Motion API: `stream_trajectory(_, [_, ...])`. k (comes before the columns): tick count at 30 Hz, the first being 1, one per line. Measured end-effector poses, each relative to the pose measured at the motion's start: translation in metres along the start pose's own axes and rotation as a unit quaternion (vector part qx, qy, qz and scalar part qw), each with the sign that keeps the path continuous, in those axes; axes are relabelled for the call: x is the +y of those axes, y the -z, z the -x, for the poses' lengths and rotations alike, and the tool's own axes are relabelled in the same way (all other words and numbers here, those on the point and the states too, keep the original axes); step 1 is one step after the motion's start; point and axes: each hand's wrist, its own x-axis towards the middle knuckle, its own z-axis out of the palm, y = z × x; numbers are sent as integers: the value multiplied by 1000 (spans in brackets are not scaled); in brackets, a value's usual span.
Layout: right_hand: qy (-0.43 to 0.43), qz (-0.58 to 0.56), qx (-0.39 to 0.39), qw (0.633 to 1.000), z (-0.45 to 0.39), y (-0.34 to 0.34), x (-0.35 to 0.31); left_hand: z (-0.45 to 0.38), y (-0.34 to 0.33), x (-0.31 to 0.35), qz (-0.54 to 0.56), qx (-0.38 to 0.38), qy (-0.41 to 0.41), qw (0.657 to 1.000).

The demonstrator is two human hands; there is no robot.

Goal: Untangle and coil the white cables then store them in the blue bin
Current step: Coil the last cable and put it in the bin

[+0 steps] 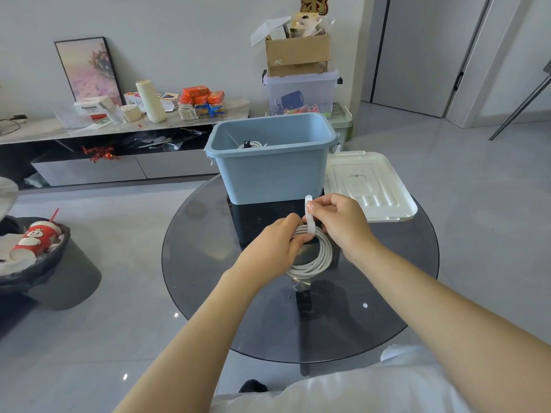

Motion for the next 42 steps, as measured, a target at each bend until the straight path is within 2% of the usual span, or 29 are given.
stream_trajectory(7, [-62, -64, -44, 995, 6, 5, -5, 3, 5, 1, 30, 51, -29, 998])
stream_trajectory(11, [-80, -110, -71, 988, 7, 6, -7, 5, 4, -1, 31, 66, -79, 994])
stream_trajectory(14, [-76, -127, -98, 984, 7, 7, -7, 4, 2, -1, 38, 90, -54, 994])
stream_trajectory(20, [37, -26, -141, 989, 10, 14, -7, 2, 6, -4, 116, 140, 38, 983])
stream_trajectory(24, [113, 0, -173, 979, 10, 17, -2, 1, 10, -4, 135, 120, 90, 979])
stream_trajectory(32, [184, 108, -165, 963, 11, 13, -1, -2, 16, -7, 153, 56, 159, 974])
stream_trajectory(42, [272, 267, -149, 913, 11, 5, -6, -1, 20, -9, 161, 30, 221, 961])
